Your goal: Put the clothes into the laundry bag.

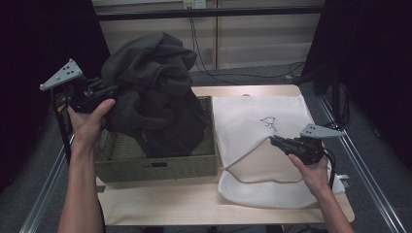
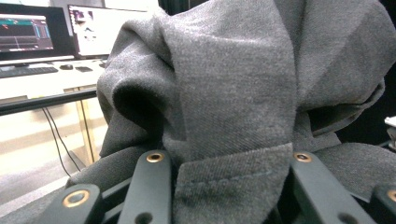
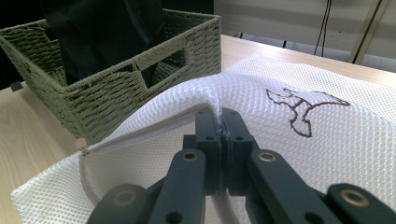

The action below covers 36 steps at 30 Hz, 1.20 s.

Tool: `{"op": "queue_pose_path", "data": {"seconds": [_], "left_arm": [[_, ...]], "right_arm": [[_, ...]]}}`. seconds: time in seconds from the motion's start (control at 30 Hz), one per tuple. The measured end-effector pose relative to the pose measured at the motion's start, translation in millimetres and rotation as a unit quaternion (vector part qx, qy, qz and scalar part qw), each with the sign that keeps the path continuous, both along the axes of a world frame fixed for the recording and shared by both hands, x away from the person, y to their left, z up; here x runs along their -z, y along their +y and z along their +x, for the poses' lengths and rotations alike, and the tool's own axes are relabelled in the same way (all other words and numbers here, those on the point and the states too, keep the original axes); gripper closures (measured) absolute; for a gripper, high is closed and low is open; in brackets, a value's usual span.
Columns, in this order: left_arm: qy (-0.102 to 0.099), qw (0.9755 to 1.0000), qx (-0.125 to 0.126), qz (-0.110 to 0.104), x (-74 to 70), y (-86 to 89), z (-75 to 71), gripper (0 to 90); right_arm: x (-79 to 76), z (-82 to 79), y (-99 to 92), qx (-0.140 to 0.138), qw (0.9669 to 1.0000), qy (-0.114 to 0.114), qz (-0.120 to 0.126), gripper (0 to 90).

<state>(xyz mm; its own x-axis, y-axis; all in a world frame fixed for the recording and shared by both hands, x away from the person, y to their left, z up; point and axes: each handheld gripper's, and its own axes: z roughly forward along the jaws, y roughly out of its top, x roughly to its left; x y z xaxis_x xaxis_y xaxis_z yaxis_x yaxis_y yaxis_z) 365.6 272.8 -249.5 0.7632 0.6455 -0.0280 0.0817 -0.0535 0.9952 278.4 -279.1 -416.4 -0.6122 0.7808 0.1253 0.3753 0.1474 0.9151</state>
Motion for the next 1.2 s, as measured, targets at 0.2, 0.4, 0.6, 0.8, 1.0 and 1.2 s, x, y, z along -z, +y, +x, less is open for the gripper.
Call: {"op": "queue_pose_path", "data": {"seconds": [0.2, 0.4, 0.6, 0.8, 1.0, 1.2], "left_arm": [[-0.014, 0.9998, 0.017, -0.002, -7.4, -0.6, -4.1, 66.4], [-0.018, 0.9996, 0.019, -0.014, -15.3, -2.0, -5.9, 66.5], [-0.022, 0.9993, 0.015, -0.025, -24.1, -2.5, -8.6, 66.7], [-0.032, 0.9988, 0.022, -0.029, -35.4, -1.6, -12.6, 66.6], [-0.044, 0.9982, 0.025, -0.032, -48.5, -0.5, -17.3, 66.6], [-0.050, 0.9976, 0.026, -0.041, -58.9, -4.0, -22.4, 66.7]], "right_arm": [[0.4, 0.7, -0.1, -0.002, 1.0000, -0.003, -0.001, 87.4], [-0.1, -0.2, 0.0, 0.000, 1.0000, 0.000, 0.000, 87.4], [0.3, 0.4, 0.0, -0.002, 1.0000, -0.002, -0.001, 87.4], [0.2, 0.1, 0.3, 0.000, 1.0000, 0.000, -0.002, 87.4], [0.6, 0.4, 0.9, -0.001, 1.0000, 0.001, -0.001, 87.4], [0.7, 0.5, 1.0, -0.002, 1.0000, -0.001, -0.001, 87.4]]}}
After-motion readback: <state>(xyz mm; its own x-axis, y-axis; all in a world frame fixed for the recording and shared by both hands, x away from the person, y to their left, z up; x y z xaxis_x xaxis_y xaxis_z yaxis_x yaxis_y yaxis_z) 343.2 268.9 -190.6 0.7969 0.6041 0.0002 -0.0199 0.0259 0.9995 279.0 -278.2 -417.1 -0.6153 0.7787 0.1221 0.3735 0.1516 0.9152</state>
